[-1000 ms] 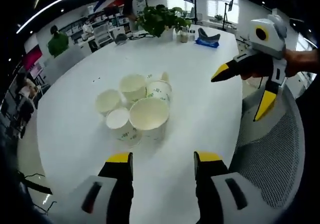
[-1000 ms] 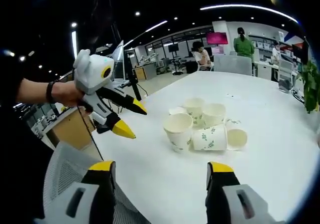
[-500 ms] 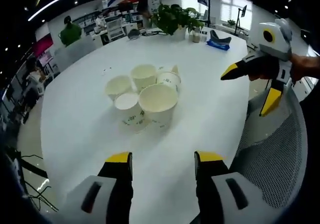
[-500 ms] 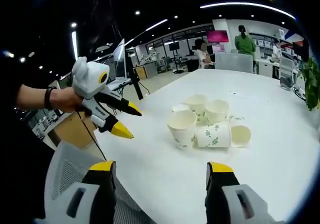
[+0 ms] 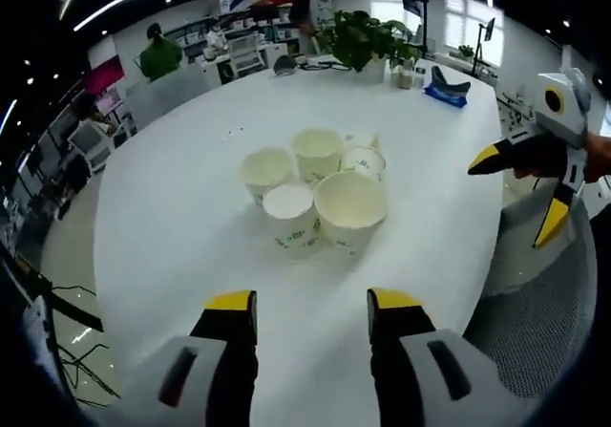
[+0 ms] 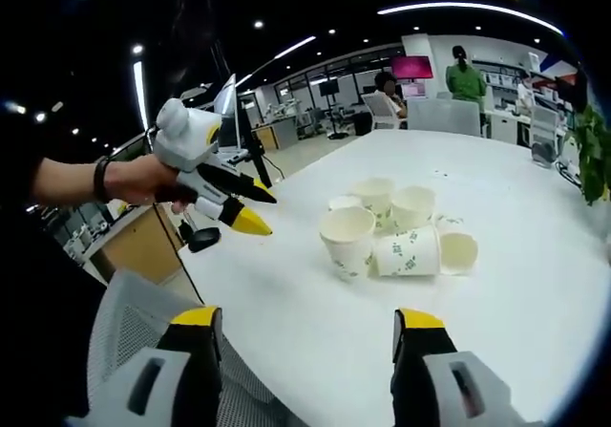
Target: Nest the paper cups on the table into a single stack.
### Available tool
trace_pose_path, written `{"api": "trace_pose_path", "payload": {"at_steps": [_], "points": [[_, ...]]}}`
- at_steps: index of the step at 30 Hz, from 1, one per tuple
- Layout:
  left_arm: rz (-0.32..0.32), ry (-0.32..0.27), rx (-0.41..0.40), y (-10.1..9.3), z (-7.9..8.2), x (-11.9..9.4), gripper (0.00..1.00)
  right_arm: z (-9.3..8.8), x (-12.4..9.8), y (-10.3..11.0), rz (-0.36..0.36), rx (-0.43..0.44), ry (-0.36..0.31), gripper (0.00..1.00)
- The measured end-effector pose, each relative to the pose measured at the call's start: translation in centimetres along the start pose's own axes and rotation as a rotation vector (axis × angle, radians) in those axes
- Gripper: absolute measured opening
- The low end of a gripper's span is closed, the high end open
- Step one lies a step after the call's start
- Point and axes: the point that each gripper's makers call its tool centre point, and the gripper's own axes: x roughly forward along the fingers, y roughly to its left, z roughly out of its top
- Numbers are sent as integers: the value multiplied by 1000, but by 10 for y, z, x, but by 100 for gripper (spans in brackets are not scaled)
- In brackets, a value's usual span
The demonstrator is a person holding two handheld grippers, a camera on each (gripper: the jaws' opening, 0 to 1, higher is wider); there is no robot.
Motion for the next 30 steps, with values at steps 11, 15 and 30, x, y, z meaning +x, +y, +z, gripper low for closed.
{"api": "trace_pose_path", "payload": {"at_steps": [11,15,30], "points": [[51,-25,-111,29,42,23,43,-6,-1,-2,-8,23,12,72],[51,-24,-140,36,54,38,42,-7,-1,-2,-13,26,9,72],[24,14,-167,28,73,73,41,-3,-2,-9,-32,51,-5,72]]}}
